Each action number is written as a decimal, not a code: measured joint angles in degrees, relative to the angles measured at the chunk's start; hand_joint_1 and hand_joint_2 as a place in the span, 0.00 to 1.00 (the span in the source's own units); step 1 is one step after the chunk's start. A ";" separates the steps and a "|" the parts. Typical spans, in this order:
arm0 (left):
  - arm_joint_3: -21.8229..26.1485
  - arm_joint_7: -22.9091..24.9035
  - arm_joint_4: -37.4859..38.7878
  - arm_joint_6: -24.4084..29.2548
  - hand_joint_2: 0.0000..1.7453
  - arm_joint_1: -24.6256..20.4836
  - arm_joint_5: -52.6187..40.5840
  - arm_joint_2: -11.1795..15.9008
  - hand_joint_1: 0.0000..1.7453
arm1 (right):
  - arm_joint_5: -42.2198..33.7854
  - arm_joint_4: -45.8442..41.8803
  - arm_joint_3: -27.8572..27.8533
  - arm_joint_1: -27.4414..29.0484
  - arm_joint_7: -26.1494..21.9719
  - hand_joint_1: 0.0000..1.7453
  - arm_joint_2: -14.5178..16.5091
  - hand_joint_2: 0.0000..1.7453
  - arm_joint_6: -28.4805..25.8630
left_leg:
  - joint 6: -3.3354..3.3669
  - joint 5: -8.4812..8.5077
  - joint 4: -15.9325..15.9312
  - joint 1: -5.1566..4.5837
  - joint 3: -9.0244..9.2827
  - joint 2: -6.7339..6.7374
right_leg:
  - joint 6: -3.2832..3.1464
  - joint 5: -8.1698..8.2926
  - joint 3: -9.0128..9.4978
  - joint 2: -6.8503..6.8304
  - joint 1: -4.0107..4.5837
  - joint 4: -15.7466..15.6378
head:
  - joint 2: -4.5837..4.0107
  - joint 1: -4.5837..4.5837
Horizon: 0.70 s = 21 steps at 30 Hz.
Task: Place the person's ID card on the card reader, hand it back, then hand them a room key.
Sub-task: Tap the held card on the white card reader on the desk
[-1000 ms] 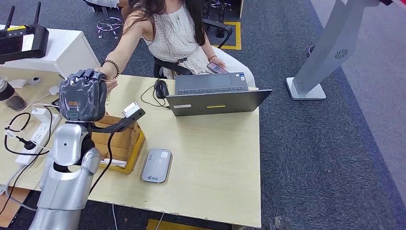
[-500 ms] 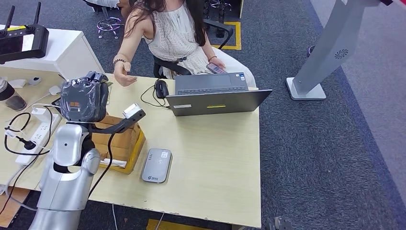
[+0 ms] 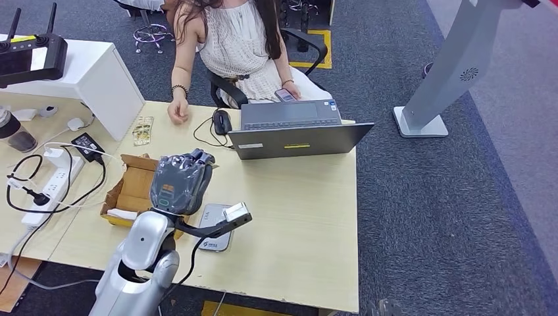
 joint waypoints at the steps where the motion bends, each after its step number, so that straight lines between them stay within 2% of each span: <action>1: -0.74 0.10 0.26 -0.26 1.00 0.34 0.02 -0.21 1.00 | -0.01 0.00 -0.01 0.04 0.00 0.00 0.00 0.00 -0.01 | 0.00 0.00 0.00 0.00 0.00 0.00 | 0.00 0.00 0.00 0.00 0.00 0.00 | 0.00 0.00; 8: -3.12 3.03 3.61 -3.61 1.00 1.83 0.11 -1.62 1.00 | -0.26 0.00 -0.16 0.42 -0.01 0.00 0.00 0.00 -0.17 | 0.00 0.00 0.00 0.01 -0.01 0.00 | 0.00 0.00 0.00 0.01 0.01 0.01 | 0.00 0.01; 18: -3.46 13.81 8.43 -6.28 1.00 2.94 -0.28 -3.06 1.00 | -0.43 0.00 -0.71 1.01 0.03 0.00 0.02 0.00 -0.83 | 0.00 0.00 0.00 0.01 -0.02 0.00 | 0.00 0.00 0.00 0.00 0.00 0.01 | 0.00 0.00; 21: -3.44 15.43 9.60 -6.98 1.00 3.02 -0.30 -3.14 1.00 | -0.37 0.00 -1.00 1.13 0.08 0.00 0.02 0.00 -0.83 | 0.00 0.00 0.00 0.01 -0.02 -0.01 | 0.00 0.00 0.00 -0.01 0.01 0.02 | 0.00 -0.01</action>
